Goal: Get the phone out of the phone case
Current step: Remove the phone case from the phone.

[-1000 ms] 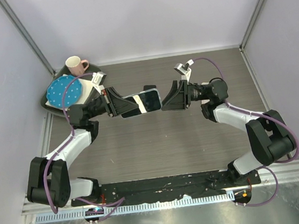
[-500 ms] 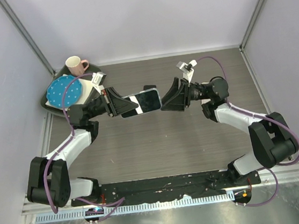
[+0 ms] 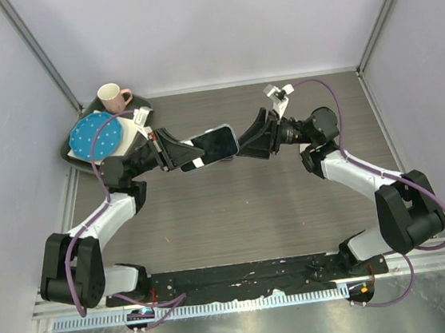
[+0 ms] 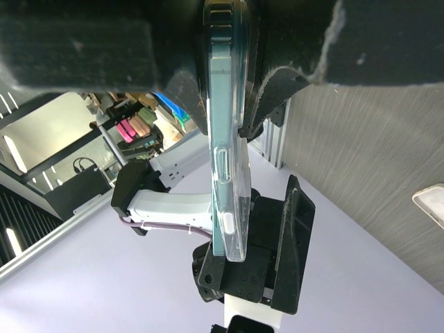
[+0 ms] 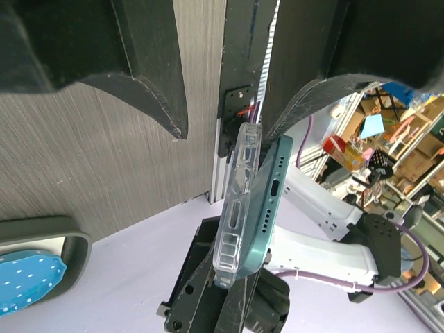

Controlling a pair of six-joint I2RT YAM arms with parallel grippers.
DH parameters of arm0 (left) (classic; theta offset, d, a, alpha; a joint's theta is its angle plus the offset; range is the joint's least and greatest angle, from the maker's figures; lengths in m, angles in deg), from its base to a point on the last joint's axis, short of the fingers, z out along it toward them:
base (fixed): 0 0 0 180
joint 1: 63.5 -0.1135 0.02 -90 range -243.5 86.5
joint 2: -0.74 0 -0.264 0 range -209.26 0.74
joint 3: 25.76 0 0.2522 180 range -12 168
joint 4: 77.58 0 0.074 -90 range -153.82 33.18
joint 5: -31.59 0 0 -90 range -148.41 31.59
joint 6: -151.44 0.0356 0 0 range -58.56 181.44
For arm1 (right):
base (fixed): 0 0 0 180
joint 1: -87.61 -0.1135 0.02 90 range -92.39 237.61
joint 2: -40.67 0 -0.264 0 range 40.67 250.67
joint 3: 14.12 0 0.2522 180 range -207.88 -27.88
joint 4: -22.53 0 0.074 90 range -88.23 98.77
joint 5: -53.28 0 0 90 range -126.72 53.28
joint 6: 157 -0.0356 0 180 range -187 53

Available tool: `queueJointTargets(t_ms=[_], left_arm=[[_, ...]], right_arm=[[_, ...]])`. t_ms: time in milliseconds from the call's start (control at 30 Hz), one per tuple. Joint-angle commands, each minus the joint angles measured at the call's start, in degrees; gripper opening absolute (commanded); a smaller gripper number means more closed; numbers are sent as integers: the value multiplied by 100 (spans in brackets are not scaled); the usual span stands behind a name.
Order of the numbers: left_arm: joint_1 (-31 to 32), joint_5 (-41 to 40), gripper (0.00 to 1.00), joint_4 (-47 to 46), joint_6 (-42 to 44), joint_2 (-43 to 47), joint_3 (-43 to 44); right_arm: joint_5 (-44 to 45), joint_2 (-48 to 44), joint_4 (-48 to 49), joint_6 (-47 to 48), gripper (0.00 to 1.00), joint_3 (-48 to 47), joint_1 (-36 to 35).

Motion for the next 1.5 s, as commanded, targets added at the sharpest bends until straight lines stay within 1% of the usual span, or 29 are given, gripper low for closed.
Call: queueJointTargets(t_ms=[0,133,333,433,533,567,600,633,767,867,900,967,1000,1033,1067,1133,1167,1200,1267,1300,1333,1367,1400,1467], left_arm=[[101,167,0,-180,233,95,-62],[119,193,0,-66,303,78,-71],[145,264,0,189,496,78,-62],[154,220,0,312,575,69,-71],[154,185,0,461,672,69,-80],[154,176,0,584,768,69,-80],[154,167,0,594,795,69,-106],[154,132,0,611,830,69,-115],[110,53,0,629,901,113,-168],[75,-17,0,620,953,96,-194],[66,-35,0,620,971,87,-211],[57,-52,0,690,1050,69,-220],[66,-61,0,734,1137,52,-220],[57,-70,0,847,1182,43,-220],[57,-96,0,909,1226,43,-212],[40,-114,12,1268,1401,43,-177],[31,-97,21,1392,1515,51,-142],[13,-105,38,1541,1603,43,-124],[-31,-123,49,1867,1919,43,-106],[-39,-123,63,2129,2034,51,-89],[-74,-123,69,2288,2374,52,-71],[-92,-123,73,2464,2491,60,-19],[-118,-140,81,2666,2614,60,-1],[-162,-149,89,2834,2869,60,78]], right_arm=[[891,-259,289,-245,52,-217,-17],[971,-259,176,-254,52,-340,-26],[672,4,26,-281,50,-752,-131],[479,49,-316,-97,50,-841,-377],[434,22,-1228,605,49,-841,-719],[426,31,-1692,772,49,-841,-816],[408,40,-1871,1078,49,-824,-965],[408,66,-2072,1160,49,-763,-1027],[399,66,-2285,1336,45,-613,-1116],[382,5,-2452,1486,35,-595,-1116],[373,-13,-2435,1407,27,-587,-1116],[373,-39,-2338,1319,15,-595,-1116],[364,-65,-2338,1293,5,-604,-1116],[364,-66,-2312,1214,1,-613,-1116],[338,-74,-2294,1178,1,-613,-1116],[346,-92,-2242,1056,1,-578,-1107],[320,-83,-2241,1046,1,-552,-1098],[329,-75,-2241,1046,1,-508,-1081],[346,-48,-2241,1055,1,-411,-1028],[338,4,-2224,1055,1,-289,-967],[346,31,-2215,1064,1,-235,-940],[346,48,-2180,1055,1,-183,-914],[355,75,-2154,1046,1,-78,-853],[364,75,-2171,1072,1,-15,-817]])
